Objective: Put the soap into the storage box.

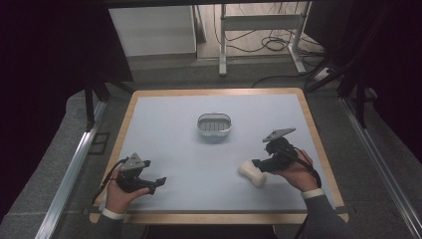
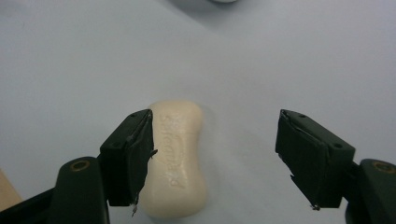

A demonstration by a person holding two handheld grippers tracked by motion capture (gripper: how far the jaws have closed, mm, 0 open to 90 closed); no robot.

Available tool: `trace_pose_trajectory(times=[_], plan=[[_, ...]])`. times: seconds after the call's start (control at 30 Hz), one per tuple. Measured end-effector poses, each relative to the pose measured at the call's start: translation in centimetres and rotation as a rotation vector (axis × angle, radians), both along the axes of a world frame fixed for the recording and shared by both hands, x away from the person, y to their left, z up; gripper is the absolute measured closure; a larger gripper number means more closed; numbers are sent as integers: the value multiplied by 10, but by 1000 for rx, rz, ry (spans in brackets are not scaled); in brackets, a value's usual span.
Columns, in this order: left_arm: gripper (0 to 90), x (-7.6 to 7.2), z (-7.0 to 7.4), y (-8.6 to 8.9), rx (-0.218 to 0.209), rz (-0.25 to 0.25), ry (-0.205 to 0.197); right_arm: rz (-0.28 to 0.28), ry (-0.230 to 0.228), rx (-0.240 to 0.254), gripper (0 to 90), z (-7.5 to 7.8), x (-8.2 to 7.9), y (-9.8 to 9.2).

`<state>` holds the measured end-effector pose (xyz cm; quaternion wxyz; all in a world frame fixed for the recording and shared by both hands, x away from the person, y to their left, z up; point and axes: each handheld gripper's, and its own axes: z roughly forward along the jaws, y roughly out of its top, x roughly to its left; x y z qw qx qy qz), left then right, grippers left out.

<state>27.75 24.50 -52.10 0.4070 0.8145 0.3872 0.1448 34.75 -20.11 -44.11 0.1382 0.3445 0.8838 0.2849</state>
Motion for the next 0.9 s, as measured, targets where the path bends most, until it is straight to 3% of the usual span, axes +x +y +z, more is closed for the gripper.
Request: trace_pose_trajectory(times=[0.47,0.9], plan=[[94,0,-1,-2,-1,-5,9,46,112,-151,302,-25,1,28],[95,0,0,-1,0,-2,2,21,191,-220,329,-44,6,37]])
